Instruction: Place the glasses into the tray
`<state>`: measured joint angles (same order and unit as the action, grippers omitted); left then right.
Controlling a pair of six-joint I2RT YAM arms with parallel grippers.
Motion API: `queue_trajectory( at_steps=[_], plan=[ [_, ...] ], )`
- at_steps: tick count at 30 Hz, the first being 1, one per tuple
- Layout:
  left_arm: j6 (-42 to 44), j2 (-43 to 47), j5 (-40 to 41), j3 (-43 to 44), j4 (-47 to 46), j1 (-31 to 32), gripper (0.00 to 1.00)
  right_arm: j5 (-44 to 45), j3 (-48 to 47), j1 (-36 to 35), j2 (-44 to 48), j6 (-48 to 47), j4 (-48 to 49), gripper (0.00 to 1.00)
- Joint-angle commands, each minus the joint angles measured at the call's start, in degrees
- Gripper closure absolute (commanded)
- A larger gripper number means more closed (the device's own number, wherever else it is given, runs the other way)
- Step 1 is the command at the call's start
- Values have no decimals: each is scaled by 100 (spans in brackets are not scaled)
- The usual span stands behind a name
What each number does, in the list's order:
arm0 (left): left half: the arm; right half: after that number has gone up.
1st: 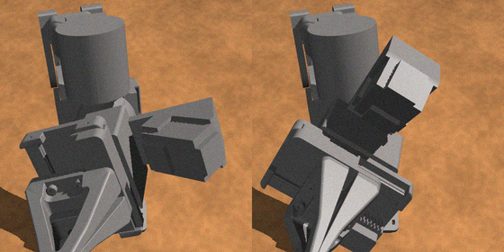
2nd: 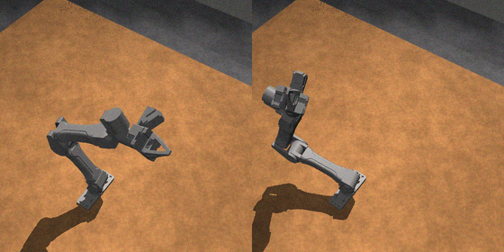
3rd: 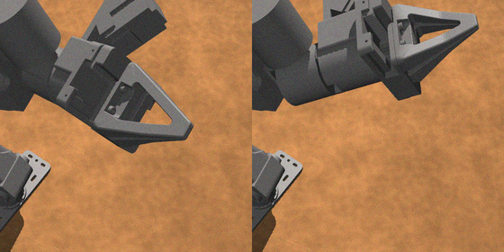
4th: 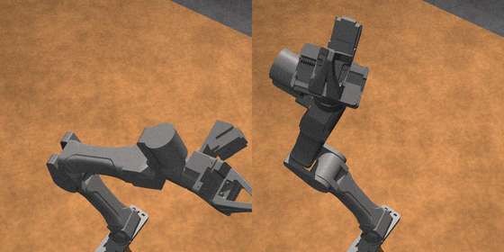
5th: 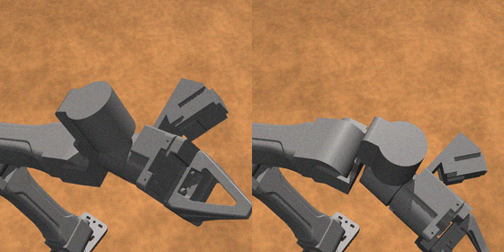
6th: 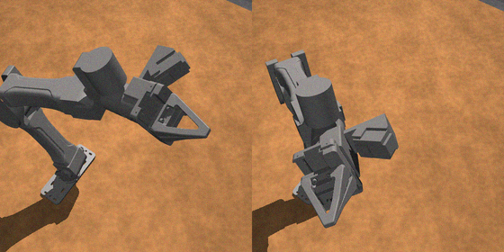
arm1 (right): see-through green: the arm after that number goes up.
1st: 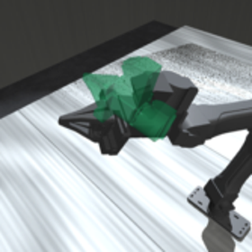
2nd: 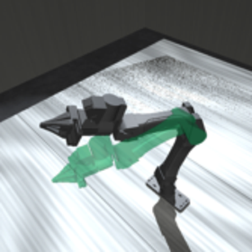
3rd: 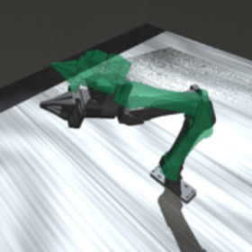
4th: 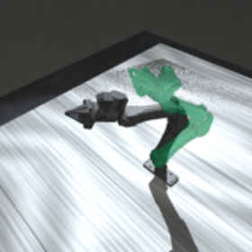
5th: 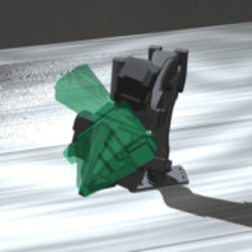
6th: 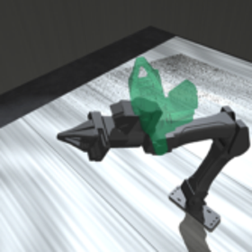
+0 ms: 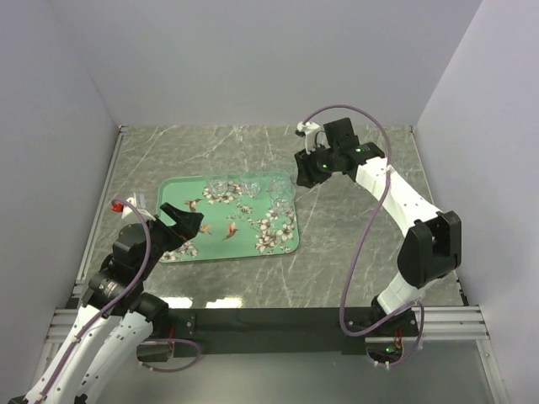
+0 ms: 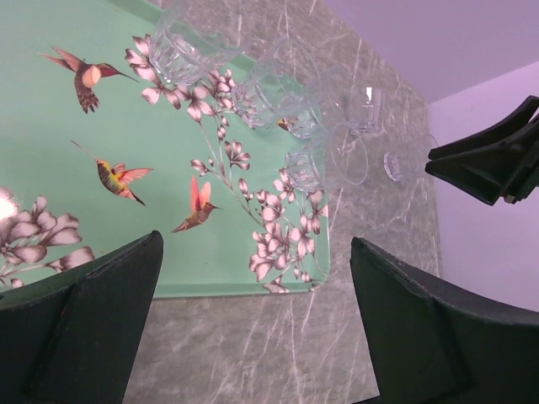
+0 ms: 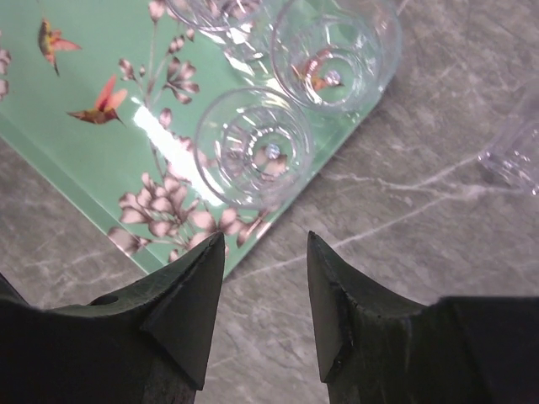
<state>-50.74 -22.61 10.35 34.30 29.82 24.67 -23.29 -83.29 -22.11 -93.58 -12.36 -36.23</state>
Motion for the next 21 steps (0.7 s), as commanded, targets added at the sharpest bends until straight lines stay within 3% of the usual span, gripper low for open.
queue_trajectory(
  at_steps=[1,11,21],
  plan=[
    [-67,20,-68,-12,-205,-14,1,-150,50,250,138,-276,-209,49],
    [-85,-24,-86,6,-214,-23,1,-229,-785,998,-564,-276,-587,44],
    [-85,-138,-121,-20,-345,-14,1,473,-1664,1411,-1276,-109,-728,44]
  ],
)
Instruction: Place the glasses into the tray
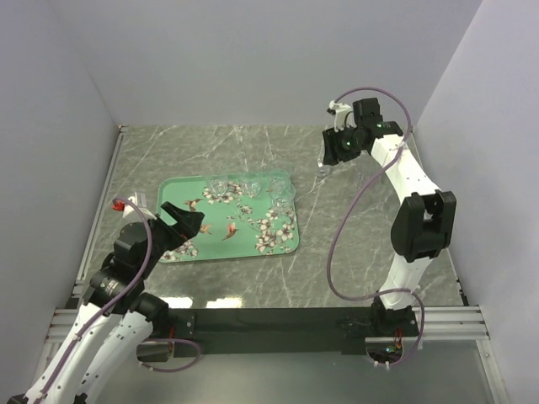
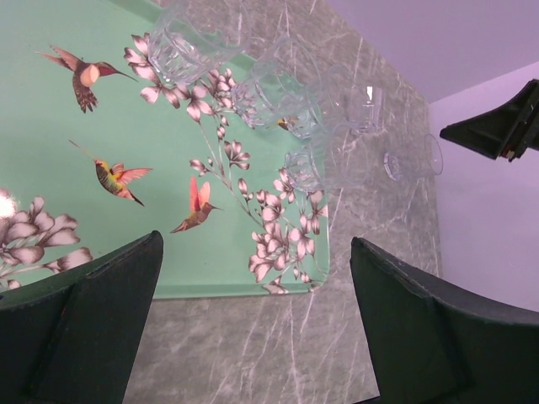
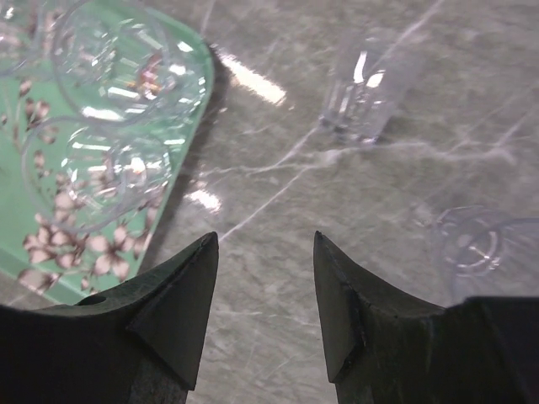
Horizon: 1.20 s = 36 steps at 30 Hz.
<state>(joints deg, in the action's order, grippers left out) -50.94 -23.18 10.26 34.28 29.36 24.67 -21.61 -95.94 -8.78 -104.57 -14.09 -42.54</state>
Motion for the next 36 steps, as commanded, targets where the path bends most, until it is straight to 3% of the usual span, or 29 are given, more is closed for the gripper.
queue_trajectory(
  at_steps=[1,7,14,16,22,29,36],
  plan=[
    [-48,-116,-138,-18,-326,-14,1,376,-451,86,-238,81,-70,44],
    [92,-415,-174,210,-247,-14,0,806,-1645,78,-1239,624,-96,43],
    [58,-635,-86,474,-115,-14,1,1817,-2384,-45,-2031,1452,475,42],
    [14,-696,-77,509,-106,-14,1,2089,-2850,-45,-2391,1628,536,37],
    [-65,-916,-59,606,-19,-14,1,2476,-3642,-177,-3068,1602,853,29],
    [-83,-1048,29,632,-27,-14,1,3232,-4011,-414,-3587,1031,1117,28],
    [-4,-1198,11,668,-45,-14,1,3198,-3950,-432,-3772,706,802,29]
  ],
)
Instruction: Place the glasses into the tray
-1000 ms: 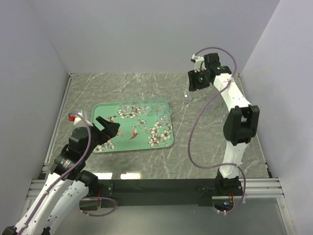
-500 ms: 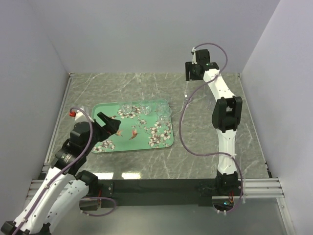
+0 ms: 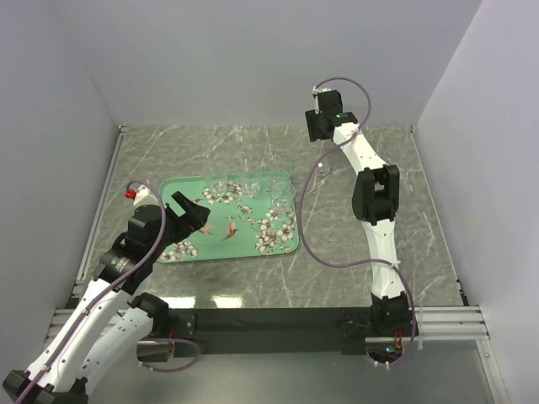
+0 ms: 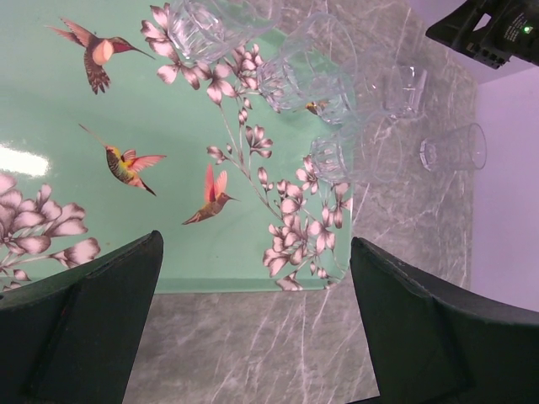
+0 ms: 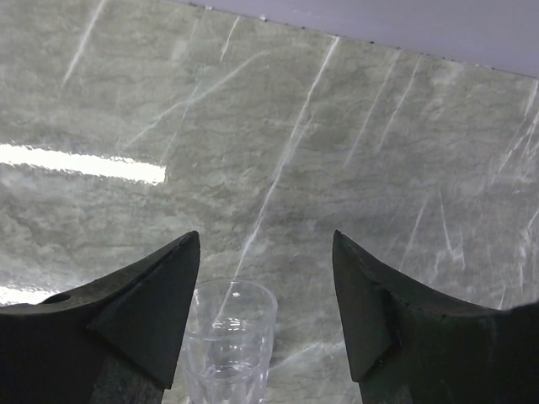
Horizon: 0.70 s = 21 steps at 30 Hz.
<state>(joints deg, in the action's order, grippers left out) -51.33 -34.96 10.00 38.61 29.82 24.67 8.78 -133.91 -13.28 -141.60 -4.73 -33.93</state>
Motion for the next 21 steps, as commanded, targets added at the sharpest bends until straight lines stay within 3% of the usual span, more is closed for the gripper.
queue_trajectory(
  at_steps=[1,13,21],
  plan=[
    [27,-20,28,200,-134,-14,1,133,-136,18,-69,-247,-113,30],
    [-26,165,-86,68,-258,-14,1,-218,523,36,247,-371,-843,31],
    [-87,349,-95,24,-231,-14,1,-376,1551,36,1029,-300,-781,33]
  ],
)
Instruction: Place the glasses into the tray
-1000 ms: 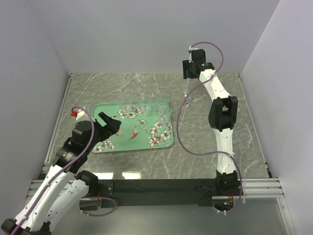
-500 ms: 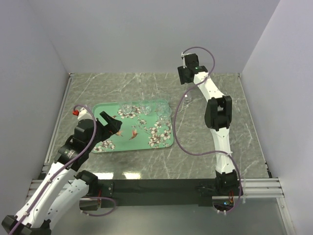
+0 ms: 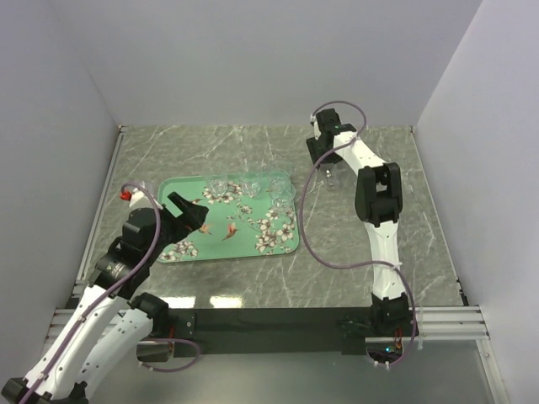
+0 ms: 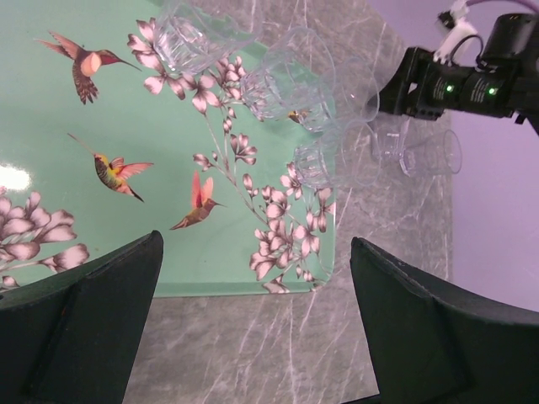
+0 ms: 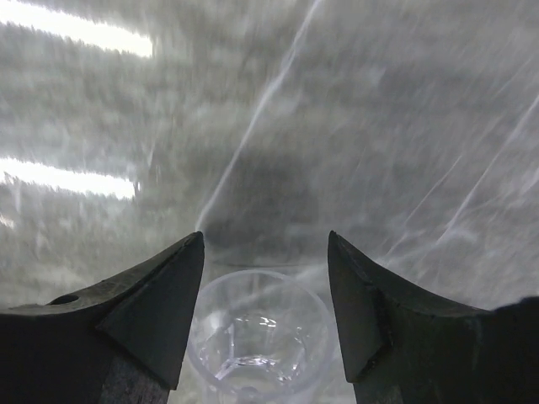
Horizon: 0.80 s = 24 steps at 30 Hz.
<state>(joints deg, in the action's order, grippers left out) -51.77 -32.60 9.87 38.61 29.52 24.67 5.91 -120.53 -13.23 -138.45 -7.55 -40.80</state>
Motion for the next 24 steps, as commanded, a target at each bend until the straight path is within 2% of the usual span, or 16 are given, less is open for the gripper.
queue_trajectory(
  at_steps=[1,14,24],
  plan=[
    [-53,148,-82,-2,-218,-14,1,-90,292,23,784,-10,-113,33],
    [-26,307,-169,-126,-341,-23,1,-99,1724,23,1856,35,-341,35],
    [-70,544,-169,-213,-289,-23,1,112,2095,23,2041,-53,-561,40]
  ],
)
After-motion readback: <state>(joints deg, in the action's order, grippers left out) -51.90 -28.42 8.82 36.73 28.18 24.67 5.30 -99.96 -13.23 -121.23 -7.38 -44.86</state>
